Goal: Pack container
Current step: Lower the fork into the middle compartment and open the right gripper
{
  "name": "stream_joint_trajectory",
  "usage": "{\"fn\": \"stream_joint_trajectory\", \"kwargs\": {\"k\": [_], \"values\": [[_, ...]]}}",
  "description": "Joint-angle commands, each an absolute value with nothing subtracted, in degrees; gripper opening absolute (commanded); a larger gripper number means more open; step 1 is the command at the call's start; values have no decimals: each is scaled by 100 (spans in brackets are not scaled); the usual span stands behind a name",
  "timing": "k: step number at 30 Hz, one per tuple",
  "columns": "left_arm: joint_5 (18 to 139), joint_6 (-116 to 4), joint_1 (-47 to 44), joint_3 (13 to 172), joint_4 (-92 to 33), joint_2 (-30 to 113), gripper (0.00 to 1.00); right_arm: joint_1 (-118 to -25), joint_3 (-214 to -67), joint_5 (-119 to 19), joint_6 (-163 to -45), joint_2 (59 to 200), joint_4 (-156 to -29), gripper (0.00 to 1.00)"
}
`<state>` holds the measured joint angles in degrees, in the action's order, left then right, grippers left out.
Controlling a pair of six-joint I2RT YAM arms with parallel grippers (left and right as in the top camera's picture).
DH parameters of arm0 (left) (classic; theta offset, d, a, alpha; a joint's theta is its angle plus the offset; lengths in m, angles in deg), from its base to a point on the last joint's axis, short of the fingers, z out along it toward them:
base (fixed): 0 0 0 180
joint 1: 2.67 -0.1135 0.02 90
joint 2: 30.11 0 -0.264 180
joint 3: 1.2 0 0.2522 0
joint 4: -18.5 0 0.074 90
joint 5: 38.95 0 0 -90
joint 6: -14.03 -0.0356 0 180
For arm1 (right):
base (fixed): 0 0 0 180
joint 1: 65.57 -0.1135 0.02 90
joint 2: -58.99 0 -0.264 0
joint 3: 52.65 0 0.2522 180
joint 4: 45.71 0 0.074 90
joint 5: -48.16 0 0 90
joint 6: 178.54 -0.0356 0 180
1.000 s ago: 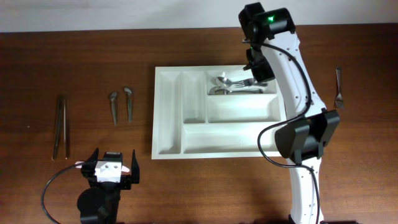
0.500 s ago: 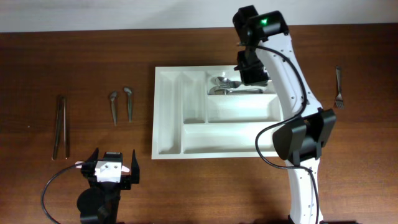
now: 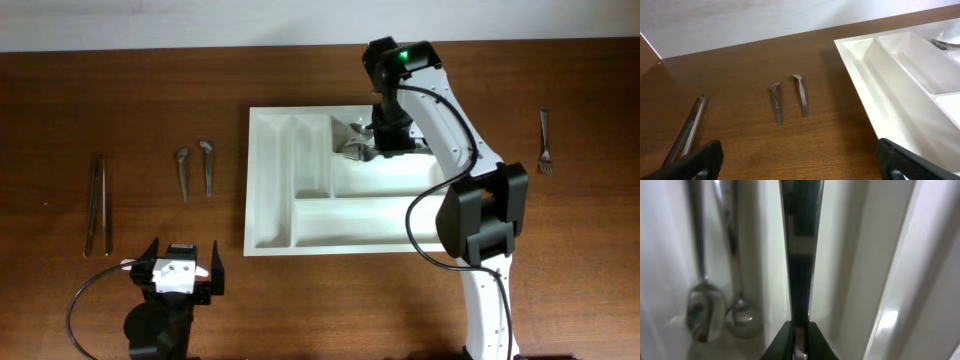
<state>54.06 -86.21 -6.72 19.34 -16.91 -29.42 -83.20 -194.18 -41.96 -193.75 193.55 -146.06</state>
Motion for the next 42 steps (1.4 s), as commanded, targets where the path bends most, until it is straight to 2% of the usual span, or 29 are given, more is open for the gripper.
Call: {"fn": "stream_joint_trajectory", "kwargs": {"k": [1, 11, 15, 22, 27, 30, 34, 37, 42], "values": [[5467, -8573, -696, 1902, -1676, -2977, 99, -8357, -19173, -4201, -19537, 19159, -14606, 9], [5467, -8573, -696, 1902, -1676, -2977, 99, -8357, -18496, -4113, -19532, 19159, -14595, 15], [5469, -8573, -696, 1902, -1676, -2977, 99, -8357, -18496, -3873, -19410, 19156, -14575, 23], [5467, -8573, -696, 1902, -1676, -2977, 99, -8351, -18666, -3031, -18212, 19156, -14468, 41], [5467, -8573, -696, 1902, -1676, -2977, 99, -8344, -19405, -1978, -16883, 19106, -14470, 54], [5467, -8573, -696, 1902, -1676, -2977, 99, -8281, -20015, -1176, -15911, 19082, -14472, 72], [5467, -8573, -696, 1902, -1676, -2977, 99, -8080, -20819, -247, -14114, 19080, -14472, 82], [5467, -8573, -696, 1902, -1676, -2977, 99, -7833, -21219, -255, -12881, 19080, -14470, 98], [5467, -8573, -696, 1902, -1676, -2977, 99, -7155, -21374, -1014, -11091, 19080, -14440, 99]]}}
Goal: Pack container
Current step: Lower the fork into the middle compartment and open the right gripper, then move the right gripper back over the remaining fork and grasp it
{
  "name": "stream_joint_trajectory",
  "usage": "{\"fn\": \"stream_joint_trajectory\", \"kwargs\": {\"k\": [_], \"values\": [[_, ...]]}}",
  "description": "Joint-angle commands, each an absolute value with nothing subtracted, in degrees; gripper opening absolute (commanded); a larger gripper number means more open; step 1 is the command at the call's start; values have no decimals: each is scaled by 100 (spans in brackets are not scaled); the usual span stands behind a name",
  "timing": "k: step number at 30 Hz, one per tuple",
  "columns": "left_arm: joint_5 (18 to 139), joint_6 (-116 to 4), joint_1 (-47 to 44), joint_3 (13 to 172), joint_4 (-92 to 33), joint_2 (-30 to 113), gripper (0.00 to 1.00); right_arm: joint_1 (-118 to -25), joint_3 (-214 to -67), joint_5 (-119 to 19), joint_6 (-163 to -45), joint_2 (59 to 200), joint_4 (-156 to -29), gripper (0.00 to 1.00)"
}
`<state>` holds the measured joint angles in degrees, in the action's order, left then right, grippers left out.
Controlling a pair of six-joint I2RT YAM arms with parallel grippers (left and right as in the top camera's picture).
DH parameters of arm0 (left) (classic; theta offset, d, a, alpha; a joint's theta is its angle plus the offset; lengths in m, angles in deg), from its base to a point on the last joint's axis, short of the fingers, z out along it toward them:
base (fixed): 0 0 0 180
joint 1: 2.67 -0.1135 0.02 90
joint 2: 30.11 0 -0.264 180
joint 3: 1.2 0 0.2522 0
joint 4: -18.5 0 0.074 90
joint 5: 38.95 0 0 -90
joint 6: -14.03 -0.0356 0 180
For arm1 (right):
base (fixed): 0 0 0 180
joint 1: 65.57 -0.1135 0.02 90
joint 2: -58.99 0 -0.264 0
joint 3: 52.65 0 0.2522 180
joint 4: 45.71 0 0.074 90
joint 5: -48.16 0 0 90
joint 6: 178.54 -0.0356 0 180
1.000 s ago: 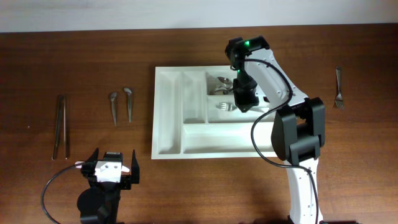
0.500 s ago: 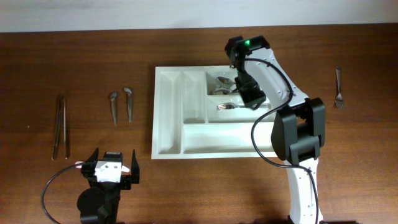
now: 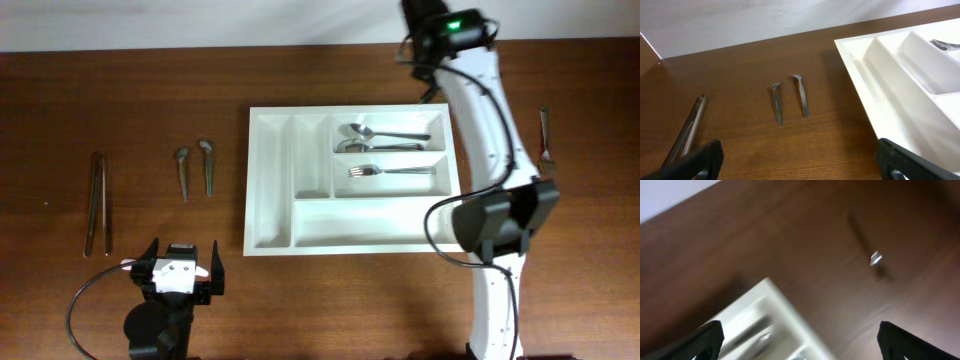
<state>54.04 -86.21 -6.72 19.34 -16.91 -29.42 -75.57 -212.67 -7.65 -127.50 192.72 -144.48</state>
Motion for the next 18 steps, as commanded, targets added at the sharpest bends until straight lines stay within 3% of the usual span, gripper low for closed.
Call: {"fn": "stream_joint_trajectory", "kwargs": {"k": [1, 4, 7, 18], "values": [[5467, -8573, -696, 1902, -1676, -2977, 99, -6985, -21374, -1370, -10621, 19082, -14413, 99], [5467, -8573, -696, 1902, -1676, -2977, 99, -6410, -21372, -2935, -8726, 19082, -14317, 99], [5467, -8573, -696, 1902, -1676, -2977, 99, -5903, -21372, -3394, -7563, 19082, -14252, 99], [5467, -8573, -696, 1902, -1676, -2977, 99, -4624, -21289, -3978, -7511, 19366, -13697, 99]]}}
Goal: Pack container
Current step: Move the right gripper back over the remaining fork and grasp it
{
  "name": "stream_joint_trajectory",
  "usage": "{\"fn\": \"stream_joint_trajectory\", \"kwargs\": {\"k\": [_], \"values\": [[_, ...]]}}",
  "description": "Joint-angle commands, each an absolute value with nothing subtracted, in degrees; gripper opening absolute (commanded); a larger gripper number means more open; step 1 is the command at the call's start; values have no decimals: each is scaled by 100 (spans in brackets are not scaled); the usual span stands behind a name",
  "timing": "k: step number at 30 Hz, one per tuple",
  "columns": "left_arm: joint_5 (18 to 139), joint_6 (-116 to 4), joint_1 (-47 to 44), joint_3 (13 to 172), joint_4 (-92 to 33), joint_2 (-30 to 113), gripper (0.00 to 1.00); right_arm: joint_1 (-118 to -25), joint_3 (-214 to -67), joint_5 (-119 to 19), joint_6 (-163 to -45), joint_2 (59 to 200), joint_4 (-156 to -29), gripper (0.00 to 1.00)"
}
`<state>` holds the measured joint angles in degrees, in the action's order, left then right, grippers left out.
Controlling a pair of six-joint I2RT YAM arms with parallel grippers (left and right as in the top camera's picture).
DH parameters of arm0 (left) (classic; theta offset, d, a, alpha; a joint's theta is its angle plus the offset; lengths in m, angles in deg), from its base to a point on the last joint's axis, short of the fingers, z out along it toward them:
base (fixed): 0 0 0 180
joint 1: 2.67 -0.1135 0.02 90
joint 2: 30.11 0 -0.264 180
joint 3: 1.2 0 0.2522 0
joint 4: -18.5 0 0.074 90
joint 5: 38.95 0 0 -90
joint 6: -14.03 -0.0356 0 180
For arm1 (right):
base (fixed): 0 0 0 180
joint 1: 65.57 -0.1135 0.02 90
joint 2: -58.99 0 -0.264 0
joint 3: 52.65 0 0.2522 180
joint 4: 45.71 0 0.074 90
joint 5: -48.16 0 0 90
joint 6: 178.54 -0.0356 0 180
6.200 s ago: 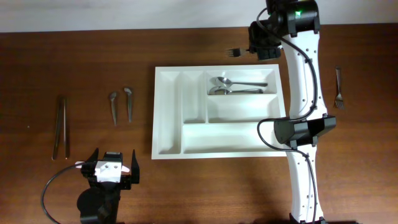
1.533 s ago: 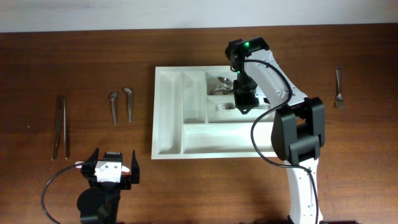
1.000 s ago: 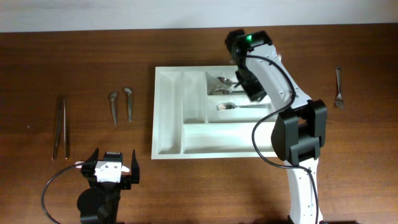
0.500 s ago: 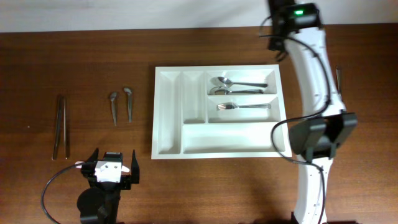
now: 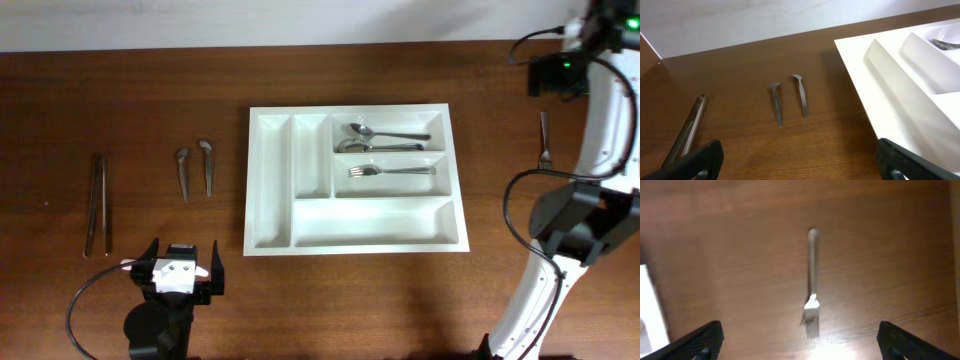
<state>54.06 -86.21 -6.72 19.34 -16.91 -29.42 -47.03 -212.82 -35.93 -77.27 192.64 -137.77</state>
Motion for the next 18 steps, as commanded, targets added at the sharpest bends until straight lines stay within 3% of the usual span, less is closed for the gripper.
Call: {"fn": "stream_joint_trajectory", "kwargs": {"k": [1, 18], "values": [[5469, -8571, -696, 1902, -1676, -2977, 99, -4576, -21289, -3995, -7552, 19456, -13655, 99], [5467, -8573, -696, 1902, -1676, -2977, 99, -4263, -21289, -4380, -7655, 20719, -13662, 99]]}}
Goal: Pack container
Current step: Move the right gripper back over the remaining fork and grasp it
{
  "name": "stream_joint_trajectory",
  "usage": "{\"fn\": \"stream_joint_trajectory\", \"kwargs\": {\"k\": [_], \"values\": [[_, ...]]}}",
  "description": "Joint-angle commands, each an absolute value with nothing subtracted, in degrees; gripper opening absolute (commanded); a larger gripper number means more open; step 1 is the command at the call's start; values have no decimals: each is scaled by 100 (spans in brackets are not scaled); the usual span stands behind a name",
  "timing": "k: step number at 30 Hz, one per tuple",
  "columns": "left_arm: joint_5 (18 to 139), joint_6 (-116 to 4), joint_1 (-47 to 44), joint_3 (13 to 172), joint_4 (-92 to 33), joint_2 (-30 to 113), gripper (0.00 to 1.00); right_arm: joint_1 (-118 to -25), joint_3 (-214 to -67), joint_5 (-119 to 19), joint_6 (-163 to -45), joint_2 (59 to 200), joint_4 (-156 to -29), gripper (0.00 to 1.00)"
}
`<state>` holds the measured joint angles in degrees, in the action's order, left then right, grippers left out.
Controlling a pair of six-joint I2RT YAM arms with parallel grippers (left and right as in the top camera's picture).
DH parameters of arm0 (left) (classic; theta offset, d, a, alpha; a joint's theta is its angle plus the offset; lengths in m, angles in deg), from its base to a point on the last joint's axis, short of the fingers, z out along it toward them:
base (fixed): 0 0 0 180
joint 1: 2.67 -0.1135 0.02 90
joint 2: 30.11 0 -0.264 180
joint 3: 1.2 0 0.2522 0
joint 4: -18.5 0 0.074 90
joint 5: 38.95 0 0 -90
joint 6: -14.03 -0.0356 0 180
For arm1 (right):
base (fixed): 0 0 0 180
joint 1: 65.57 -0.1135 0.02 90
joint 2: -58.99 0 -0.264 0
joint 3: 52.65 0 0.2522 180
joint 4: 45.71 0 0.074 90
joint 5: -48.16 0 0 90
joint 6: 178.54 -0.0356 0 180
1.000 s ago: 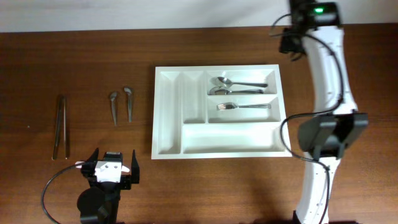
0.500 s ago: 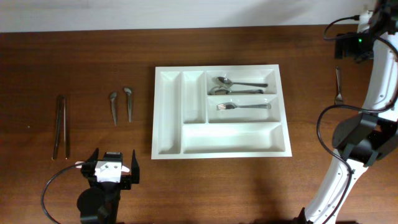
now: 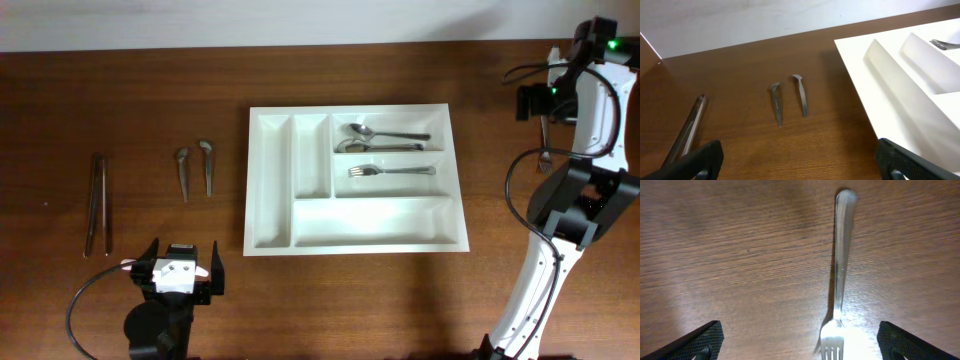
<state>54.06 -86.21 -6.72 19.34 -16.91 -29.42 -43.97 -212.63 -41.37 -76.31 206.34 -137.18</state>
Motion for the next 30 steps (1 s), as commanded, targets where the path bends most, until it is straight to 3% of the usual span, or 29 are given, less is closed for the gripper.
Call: {"fn": "stream_joint_trajectory", "kwargs": {"k": [1, 30], "values": [[5467, -8573, -696, 1902, -1676, -2977, 99, -4250, -21289, -4376, -7651, 20737, -13627, 99], [5467, -8573, -696, 1902, -1676, -2977, 99, -4073, -20963, -4185, -7504, 21242, -13349, 99]]}}
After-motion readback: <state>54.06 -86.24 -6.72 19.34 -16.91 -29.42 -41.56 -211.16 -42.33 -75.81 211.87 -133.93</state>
